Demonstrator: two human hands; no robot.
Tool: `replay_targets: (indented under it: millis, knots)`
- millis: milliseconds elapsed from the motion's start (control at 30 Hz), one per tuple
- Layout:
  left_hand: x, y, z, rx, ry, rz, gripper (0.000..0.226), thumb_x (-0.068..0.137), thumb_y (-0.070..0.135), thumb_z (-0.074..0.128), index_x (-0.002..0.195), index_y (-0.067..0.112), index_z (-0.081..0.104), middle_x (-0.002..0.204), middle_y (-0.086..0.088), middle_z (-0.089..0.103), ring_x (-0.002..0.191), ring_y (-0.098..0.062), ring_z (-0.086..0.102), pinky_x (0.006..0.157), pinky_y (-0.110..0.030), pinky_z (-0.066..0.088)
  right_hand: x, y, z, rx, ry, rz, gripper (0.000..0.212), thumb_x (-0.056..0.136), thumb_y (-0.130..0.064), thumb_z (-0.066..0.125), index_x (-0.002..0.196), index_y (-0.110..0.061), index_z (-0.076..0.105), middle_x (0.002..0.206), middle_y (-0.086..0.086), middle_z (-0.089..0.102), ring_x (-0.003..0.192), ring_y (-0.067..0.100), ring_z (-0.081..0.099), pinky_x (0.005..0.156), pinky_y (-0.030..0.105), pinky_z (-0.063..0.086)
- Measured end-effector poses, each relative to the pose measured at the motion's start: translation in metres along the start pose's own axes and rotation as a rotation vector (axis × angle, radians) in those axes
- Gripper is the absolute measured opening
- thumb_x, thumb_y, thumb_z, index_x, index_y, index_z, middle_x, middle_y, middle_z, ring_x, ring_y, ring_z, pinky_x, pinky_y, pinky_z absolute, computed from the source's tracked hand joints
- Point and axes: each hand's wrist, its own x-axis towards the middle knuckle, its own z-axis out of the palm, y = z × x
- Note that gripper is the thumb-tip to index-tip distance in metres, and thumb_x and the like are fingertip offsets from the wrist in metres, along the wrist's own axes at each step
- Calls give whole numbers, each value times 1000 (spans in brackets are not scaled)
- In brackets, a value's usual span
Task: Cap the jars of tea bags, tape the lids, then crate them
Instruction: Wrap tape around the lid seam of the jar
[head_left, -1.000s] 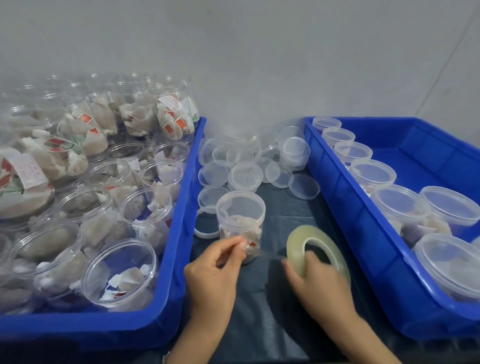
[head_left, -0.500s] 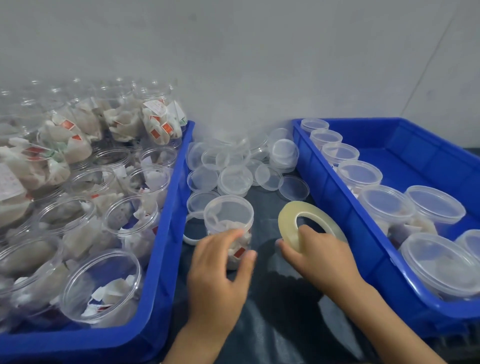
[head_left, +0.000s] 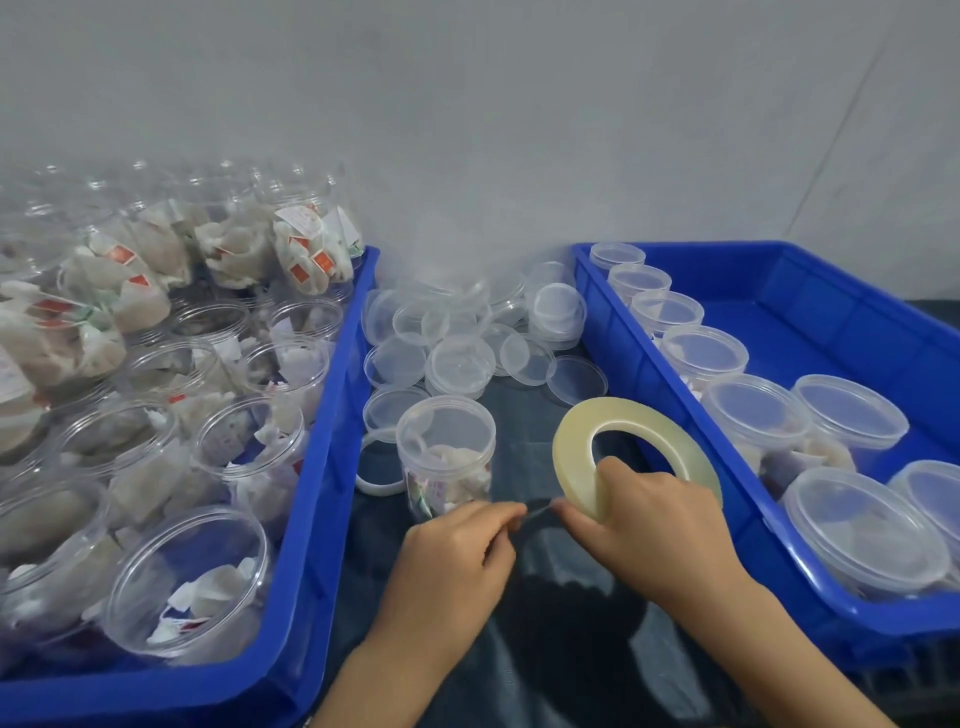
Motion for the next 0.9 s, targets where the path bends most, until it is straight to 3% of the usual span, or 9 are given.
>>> replay_targets:
  millis: [133,233,367,433,567,700,900]
  knots:
    - [0,-11,-12,161,-28,34,16,74,6,70,88,13,76,78,3,73,66,-17,68,56,-31,55,7,0,4,12,-19,-3,51,83,-68,32,64,-23,18,54,-7,32,57,20,41,45,30,18]
    - [0,-22,-23,89,36,-228,10,76,10,78,82,18,76,74,6,72,68,-15,68,66,-38,56,18,3,4,51,7,27,51,84,-66,35,64,-23,19,55,-8,35,59,21,44,46,31,20]
    - [5,-29,-29,-110,138,-519,14,77,17,77,70,28,71,61,12,68,59,2,64,64,-14,50,31,-2,9,43,17,-3,49,86,-64,39,68,-20,26,63,-3,49,65,24,51,50,32,22]
    - [7,-30,-30,-87,146,-532,9,78,19,76,72,23,71,63,8,68,62,-2,65,67,-21,53,36,-5,13,44,12,-14,48,87,-63,39,73,-18,32,69,0,57,68,25,56,53,32,26]
    - [10,-30,-31,-54,139,-480,5,81,20,73,76,19,73,65,6,68,67,-12,66,71,-37,53,42,-4,15,74,5,8,50,87,-62,41,66,-19,27,62,-3,44,62,23,46,50,33,23]
    - [11,-27,-29,-31,158,-468,5,80,21,74,75,20,72,63,10,67,67,-10,65,71,-37,53,43,-2,17,67,-1,10,51,87,-62,40,63,-21,22,56,-7,35,61,22,43,45,30,16]
    - [13,-27,-26,58,241,-501,15,77,30,77,70,20,68,66,10,66,68,-13,64,70,-39,52,47,-3,22,63,-1,12,51,88,-61,40,63,-21,20,62,-4,40,62,23,42,49,33,19]
